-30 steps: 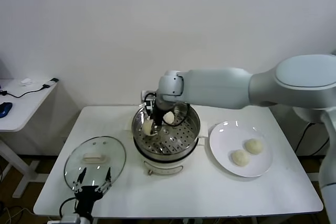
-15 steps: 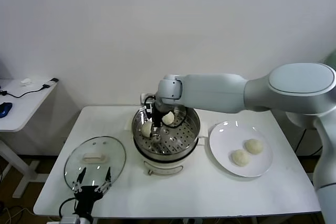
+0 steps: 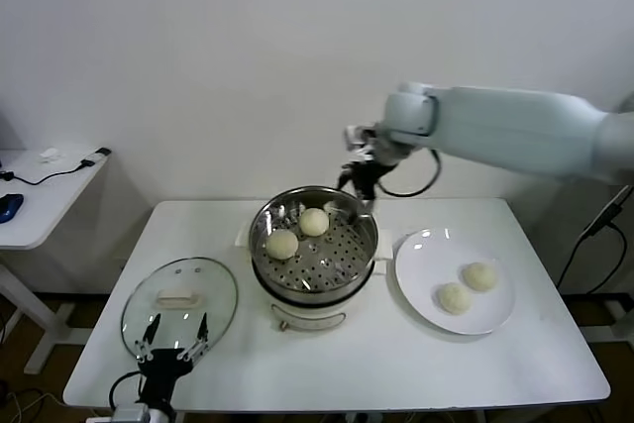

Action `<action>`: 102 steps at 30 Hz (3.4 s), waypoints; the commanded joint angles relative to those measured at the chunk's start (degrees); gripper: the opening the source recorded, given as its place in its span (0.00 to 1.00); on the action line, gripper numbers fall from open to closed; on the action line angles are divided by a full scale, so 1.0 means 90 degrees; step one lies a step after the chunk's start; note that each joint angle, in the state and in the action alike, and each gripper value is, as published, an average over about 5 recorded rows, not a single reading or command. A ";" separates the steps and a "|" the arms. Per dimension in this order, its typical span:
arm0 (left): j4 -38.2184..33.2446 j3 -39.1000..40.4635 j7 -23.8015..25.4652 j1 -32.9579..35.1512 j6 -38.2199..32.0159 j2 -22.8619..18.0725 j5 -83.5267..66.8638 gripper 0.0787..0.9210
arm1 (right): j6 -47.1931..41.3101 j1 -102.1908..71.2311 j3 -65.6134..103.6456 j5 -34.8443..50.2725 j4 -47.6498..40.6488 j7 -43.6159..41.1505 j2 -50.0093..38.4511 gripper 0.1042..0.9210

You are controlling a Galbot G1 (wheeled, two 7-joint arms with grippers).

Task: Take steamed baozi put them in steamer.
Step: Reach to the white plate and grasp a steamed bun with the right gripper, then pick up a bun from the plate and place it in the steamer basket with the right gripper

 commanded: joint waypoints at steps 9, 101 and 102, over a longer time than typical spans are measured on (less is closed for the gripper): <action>-0.0019 -0.0002 -0.0011 0.0057 -0.0007 -0.0041 0.0091 0.88 | 0.0089 -0.2254 0.0527 -0.2325 0.0330 -0.0040 -0.2906 0.88; 0.0231 0.0014 -0.0058 0.0020 -0.0021 -0.0008 0.0227 0.88 | 0.4345 -0.1966 0.1231 -0.4341 -0.0576 -0.0494 0.2860 0.68; 0.0238 0.0013 -0.0059 0.0019 -0.0023 -0.0007 0.0227 0.88 | 0.4350 -0.1972 0.1233 -0.4322 -0.0597 -0.0493 0.2876 0.68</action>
